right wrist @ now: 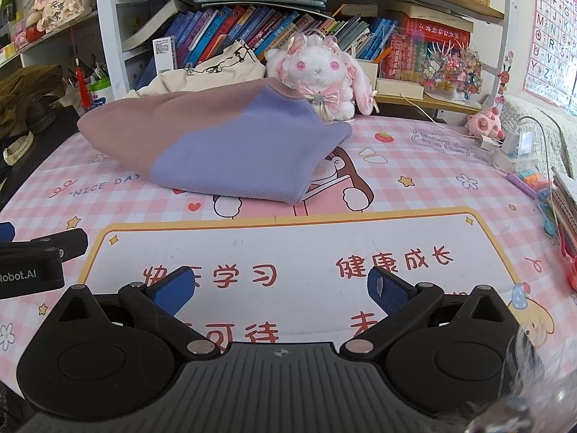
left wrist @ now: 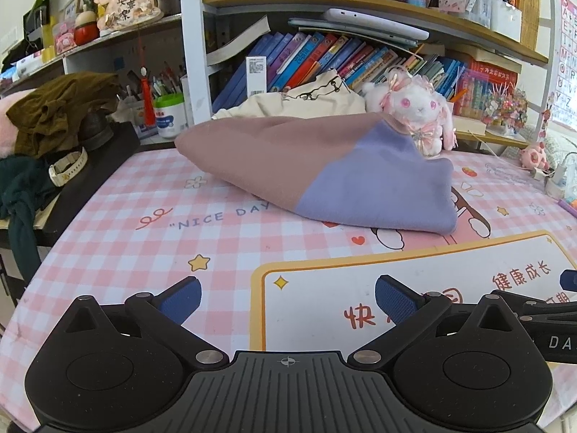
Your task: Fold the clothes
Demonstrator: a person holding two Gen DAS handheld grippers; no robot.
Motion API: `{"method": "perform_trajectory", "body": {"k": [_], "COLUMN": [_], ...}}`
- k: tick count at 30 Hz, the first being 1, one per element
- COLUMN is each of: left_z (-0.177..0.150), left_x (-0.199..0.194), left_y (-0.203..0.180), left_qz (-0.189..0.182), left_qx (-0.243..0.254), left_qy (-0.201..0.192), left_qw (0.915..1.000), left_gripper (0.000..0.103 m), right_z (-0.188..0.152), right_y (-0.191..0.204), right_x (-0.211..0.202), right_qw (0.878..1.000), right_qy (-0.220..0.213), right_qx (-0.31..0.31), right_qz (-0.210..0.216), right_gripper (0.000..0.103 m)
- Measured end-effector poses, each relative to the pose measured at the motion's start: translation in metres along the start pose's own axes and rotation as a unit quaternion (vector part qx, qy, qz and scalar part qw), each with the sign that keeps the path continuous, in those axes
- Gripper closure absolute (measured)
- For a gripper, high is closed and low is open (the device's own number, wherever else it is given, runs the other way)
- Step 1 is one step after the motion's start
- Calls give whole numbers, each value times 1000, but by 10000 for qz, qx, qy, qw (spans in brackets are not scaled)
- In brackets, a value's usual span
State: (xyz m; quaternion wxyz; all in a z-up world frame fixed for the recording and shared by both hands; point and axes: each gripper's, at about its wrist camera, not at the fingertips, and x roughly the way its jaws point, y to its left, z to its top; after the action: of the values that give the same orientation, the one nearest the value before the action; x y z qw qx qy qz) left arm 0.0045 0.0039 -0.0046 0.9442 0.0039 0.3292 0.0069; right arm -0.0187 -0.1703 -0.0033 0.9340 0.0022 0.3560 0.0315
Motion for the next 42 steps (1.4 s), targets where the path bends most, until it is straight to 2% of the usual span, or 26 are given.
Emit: {"method": "perform_trajectory", "body": {"k": [42], "left_z": [2], "left_x": [2], "left_y": [0], "left_qz": [21], "left_qx": [19], "left_qy": [81], "left_qw": [10000], "left_gripper": [0], "right_z": [-1], "right_y": [5], "right_x": [2], "right_qw": [10000], "right_qy": [25], "right_qx": [-70], "right_qz": [9], "right_gripper": [0]}}
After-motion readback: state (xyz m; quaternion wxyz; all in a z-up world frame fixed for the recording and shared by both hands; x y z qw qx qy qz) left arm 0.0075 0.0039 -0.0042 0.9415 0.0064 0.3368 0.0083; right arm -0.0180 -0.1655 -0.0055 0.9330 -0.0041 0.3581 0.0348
